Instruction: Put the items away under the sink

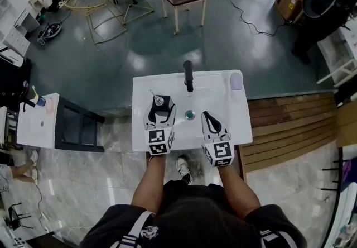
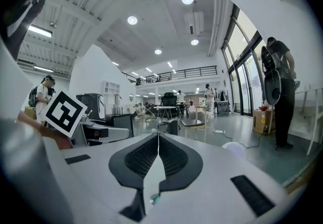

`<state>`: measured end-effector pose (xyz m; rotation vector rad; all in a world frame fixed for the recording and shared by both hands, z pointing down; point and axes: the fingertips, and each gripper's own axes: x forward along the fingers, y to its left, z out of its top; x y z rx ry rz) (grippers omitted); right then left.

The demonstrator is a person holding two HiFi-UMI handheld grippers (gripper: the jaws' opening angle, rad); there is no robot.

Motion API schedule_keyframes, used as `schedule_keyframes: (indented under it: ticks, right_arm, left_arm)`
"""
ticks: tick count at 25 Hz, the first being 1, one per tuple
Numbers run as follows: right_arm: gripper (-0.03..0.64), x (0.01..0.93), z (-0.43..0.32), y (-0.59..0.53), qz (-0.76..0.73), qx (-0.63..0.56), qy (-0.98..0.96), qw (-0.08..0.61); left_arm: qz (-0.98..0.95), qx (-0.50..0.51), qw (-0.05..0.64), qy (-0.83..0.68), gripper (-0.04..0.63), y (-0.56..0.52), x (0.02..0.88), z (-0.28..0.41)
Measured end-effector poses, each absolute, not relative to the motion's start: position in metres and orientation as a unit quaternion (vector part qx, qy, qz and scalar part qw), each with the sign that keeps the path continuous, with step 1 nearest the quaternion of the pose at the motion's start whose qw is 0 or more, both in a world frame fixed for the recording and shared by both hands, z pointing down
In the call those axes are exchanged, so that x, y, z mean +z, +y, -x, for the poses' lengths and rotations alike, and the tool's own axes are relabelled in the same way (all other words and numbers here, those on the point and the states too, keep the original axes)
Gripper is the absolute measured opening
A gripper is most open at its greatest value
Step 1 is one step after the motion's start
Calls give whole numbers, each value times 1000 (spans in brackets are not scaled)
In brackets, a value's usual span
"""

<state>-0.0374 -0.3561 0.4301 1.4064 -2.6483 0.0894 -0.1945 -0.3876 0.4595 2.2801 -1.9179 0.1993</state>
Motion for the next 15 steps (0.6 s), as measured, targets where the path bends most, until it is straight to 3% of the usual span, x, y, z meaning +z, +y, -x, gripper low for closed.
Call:
schedule_keyframes:
  ticks: [15]
  right_arm:
    - [25,421,-34,-198,-410,19,-909,66]
  left_arm:
    - [-735,58,70,-671,327,-229,438,110]
